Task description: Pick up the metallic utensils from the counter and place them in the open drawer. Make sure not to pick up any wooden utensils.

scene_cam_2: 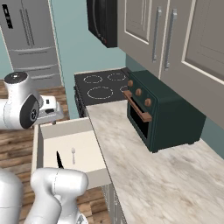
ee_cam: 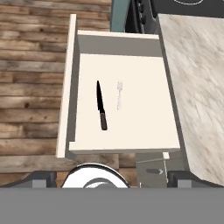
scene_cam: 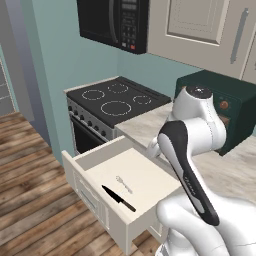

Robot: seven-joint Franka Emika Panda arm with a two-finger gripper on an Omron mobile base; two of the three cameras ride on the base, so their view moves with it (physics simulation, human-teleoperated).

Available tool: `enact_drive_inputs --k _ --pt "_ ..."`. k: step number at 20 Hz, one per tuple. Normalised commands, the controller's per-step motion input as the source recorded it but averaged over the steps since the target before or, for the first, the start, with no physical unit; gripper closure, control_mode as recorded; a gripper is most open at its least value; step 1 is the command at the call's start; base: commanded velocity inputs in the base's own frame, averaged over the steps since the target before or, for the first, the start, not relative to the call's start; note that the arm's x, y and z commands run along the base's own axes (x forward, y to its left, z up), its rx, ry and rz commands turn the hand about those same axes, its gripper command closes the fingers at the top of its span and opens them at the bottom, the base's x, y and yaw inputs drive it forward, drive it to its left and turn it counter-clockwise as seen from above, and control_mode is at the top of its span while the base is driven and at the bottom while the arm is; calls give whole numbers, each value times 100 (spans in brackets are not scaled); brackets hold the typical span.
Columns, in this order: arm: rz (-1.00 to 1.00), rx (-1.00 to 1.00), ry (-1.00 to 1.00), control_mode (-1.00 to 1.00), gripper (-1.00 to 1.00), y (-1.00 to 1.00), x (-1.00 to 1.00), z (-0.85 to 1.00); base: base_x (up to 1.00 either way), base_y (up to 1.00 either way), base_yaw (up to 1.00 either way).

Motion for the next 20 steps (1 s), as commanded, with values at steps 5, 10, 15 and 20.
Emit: enact_drive_inputs --k 5,10,15,20 --pt "0 0 0 -100 -100 0 0 0 0 0 0" --pt "0 0 0 100 -100 0 0 0 -68 0 1" --pt "0 0 0 100 -100 0 0 0 -100 5 10" --pt "0 0 0 100 -100 0 0 0 -55 54 34"
